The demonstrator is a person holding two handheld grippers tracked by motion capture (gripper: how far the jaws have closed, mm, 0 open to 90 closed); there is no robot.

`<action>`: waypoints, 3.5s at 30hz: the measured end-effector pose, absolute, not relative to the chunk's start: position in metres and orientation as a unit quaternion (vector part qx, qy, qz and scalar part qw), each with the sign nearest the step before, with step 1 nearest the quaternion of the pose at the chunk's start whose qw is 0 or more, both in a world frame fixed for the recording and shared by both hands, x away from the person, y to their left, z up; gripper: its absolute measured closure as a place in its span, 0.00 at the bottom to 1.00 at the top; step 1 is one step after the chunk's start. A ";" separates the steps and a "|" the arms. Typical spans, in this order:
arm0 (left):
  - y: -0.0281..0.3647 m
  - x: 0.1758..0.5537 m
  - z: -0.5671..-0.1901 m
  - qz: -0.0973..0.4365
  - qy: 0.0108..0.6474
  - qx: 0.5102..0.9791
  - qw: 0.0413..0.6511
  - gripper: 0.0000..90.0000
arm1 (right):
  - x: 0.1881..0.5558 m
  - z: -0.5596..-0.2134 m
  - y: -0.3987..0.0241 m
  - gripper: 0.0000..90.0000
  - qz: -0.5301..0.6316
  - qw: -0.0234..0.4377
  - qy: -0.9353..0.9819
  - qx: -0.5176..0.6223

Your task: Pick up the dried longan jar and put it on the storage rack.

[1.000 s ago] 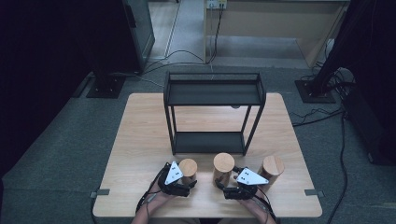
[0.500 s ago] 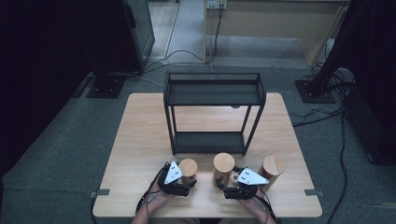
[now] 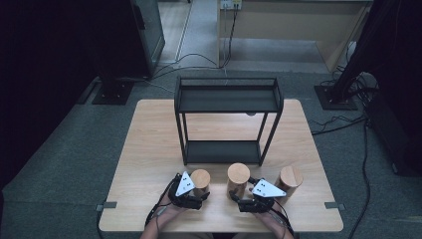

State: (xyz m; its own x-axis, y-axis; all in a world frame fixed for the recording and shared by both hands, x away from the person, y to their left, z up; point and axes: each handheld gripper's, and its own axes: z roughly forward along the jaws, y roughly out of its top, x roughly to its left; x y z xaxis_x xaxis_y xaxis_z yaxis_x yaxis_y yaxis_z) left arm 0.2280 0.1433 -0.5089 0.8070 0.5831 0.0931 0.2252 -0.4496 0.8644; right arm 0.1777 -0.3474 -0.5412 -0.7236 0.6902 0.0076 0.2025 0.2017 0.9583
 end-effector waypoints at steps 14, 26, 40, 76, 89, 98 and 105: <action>0.143 0.228 -0.509 0.193 0.244 0.829 0.464 0.12 | 0.176 -0.541 -0.346 0.19 0.553 0.224 0.746 0.297; 0.142 0.229 -0.508 0.192 0.245 0.831 0.461 0.12 | 0.176 -0.540 -0.345 0.19 0.550 0.226 0.747 0.296; 0.144 0.236 -0.511 0.181 0.253 0.820 0.480 0.13 | 0.176 -0.540 -0.344 0.18 0.550 0.225 0.747 0.299; 0.131 0.241 -0.504 0.205 0.295 0.792 0.495 0.28 | 0.176 -0.539 -0.343 0.18 0.547 0.227 0.747 0.302; 0.118 0.251 -0.500 0.215 0.306 0.786 0.492 0.28 | 0.176 -0.539 -0.343 0.18 0.546 0.226 0.748 0.303; 0.113 0.260 -0.495 0.225 0.319 0.781 0.488 0.28 | 0.176 -0.538 -0.342 0.19 0.545 0.226 0.748 0.303; 0.109 0.267 -0.490 0.230 0.326 0.775 0.489 0.28 | 0.176 -0.538 -0.342 0.19 0.545 0.227 0.748 0.303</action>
State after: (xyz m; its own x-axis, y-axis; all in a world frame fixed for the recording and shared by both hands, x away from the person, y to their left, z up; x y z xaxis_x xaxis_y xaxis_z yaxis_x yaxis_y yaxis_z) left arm 0.2666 0.1093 -0.4905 0.6816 0.7307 0.0384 0.2799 -0.3088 0.9090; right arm 0.1760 -0.3422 -0.5384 -0.7135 0.7005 -0.0098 0.2060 0.2232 0.9528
